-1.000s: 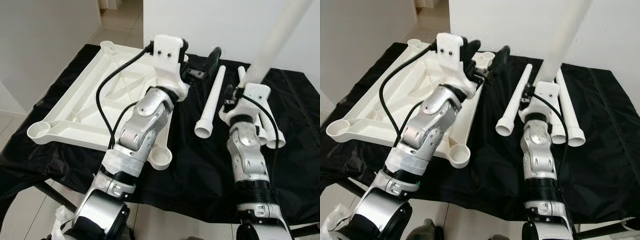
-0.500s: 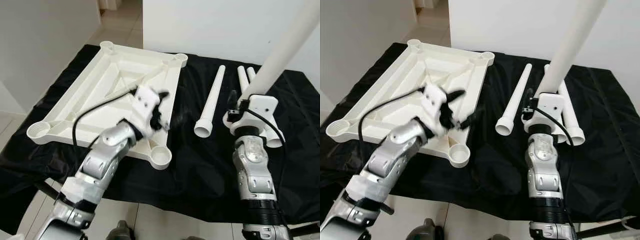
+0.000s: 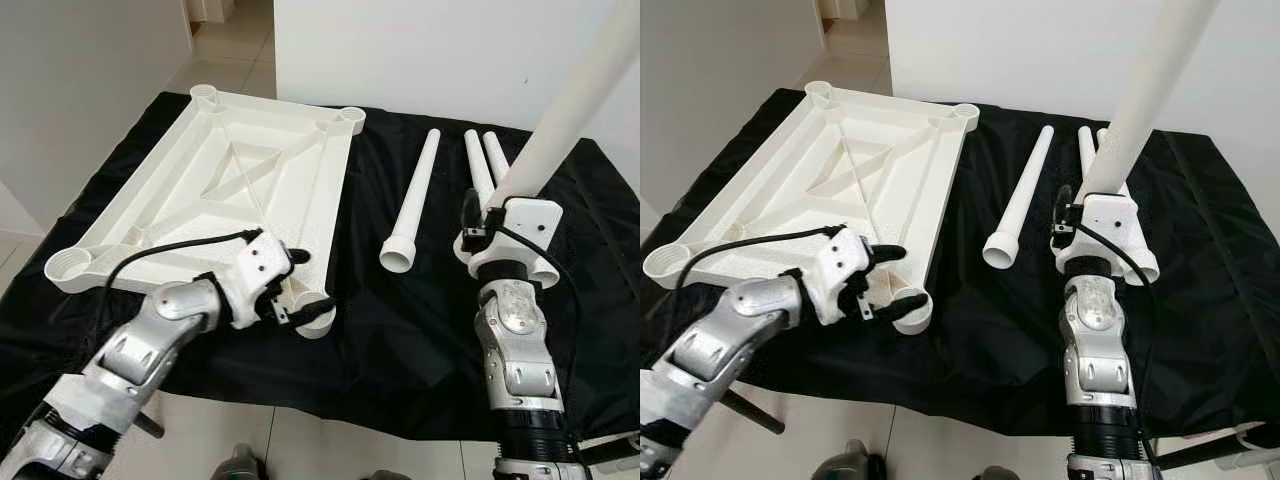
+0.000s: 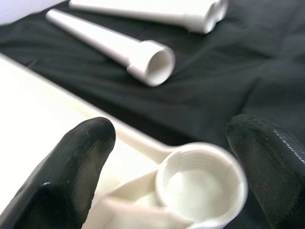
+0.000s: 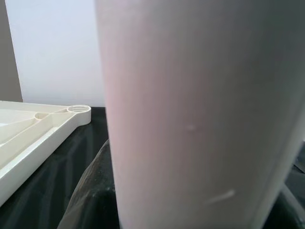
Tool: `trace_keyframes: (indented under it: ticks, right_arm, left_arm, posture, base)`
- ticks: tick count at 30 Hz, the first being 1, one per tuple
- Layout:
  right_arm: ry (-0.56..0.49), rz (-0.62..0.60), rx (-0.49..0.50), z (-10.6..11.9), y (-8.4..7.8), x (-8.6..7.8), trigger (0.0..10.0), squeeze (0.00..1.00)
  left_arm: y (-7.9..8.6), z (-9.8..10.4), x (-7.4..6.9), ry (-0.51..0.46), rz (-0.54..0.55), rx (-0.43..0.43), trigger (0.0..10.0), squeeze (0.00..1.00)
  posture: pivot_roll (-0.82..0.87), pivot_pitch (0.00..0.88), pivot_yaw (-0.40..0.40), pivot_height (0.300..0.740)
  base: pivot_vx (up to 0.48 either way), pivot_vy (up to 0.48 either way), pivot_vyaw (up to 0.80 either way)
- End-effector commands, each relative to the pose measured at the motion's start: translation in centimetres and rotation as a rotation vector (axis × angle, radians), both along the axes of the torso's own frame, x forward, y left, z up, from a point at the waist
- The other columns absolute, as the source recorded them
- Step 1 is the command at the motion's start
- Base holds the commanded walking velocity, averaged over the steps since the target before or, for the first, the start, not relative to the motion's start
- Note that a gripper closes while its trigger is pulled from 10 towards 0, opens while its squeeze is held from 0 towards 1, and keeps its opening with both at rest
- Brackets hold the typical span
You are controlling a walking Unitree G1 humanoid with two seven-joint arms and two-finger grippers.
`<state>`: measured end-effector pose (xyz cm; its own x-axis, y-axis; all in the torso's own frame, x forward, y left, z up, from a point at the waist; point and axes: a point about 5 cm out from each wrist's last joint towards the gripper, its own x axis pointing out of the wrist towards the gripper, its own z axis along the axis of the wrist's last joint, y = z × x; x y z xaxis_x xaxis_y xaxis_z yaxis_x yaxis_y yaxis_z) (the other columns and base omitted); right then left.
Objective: Building children table
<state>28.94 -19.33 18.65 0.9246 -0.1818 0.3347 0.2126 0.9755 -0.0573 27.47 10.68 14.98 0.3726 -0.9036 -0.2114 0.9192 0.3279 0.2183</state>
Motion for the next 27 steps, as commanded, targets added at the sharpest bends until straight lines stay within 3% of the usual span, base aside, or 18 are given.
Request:
trace_keyframes:
  ticks: [1,4,9,13,16,19,22,27]
  right_arm:
    - [-0.002,-0.009,-0.011,0.1,-0.2,-0.2,10.0,0.0]
    - [0.001,-0.016,-0.02,0.2,-0.4,-0.3,10.0,0.0]
    - [0.001,-0.022,-0.027,0.2,-0.7,-0.3,10.0,0.0]
    - [0.001,-0.023,-0.028,0.2,-0.7,-0.4,10.0,0.0]
    - [0.002,-0.04,-0.041,0.3,-1.1,-0.5,10.0,0.0]
    - [0.003,-0.042,-0.043,0.2,-1.2,-0.6,10.0,0.0]
    - [0.007,-0.045,-0.044,0.2,-1.2,-0.5,10.0,0.0]
    - [0.005,-0.045,-0.047,0.3,-1.2,-0.4,10.0,0.0]
  left_arm:
    - [0.3,-0.6,-0.6,0.048,-0.129,0.048,10.0,0.0]
    - [2.2,-1.7,0.1,0.066,-0.12,0.152,10.0,0.0]
    - [4.0,-2.2,0.9,0.064,-0.087,0.218,10.0,0.0]
    - [4.2,-2.3,0.9,0.074,-0.081,0.228,10.0,0.0]
    - [6.1,-2.8,1.3,0.106,-0.064,0.292,10.0,0.0]
    - [6.3,-2.5,1.3,0.138,-0.065,0.259,10.0,0.0]
    - [6.5,-3.0,1.5,0.107,-0.069,0.322,10.0,0.0]
    - [6.0,-3.4,1.6,0.095,-0.082,0.331,10.0,0.0]
  posture:
    - [0.03,0.0,-0.018,0.74]
    - [0.02,0.0,-0.015,0.74]
    - [0.02,0.0,-0.014,0.74]
    - [0.02,0.0,-0.014,0.74]
    - [0.02,0.0,-0.008,0.74]
    - [0.02,0.0,-0.005,0.74]
    - [0.02,0.0,-0.003,0.74]
    - [0.02,0.002,-0.003,0.74]
  base:
    - [0.0,0.0,0.0]
    - [0.0,0.0,0.0]
    - [0.0,0.0,0.0]
    - [0.0,0.0,0.0]
    - [0.0,0.0,0.0]
    - [0.0,0.0,0.0]
    - [0.0,0.0,0.0]
    - [0.0,0.0,0.0]
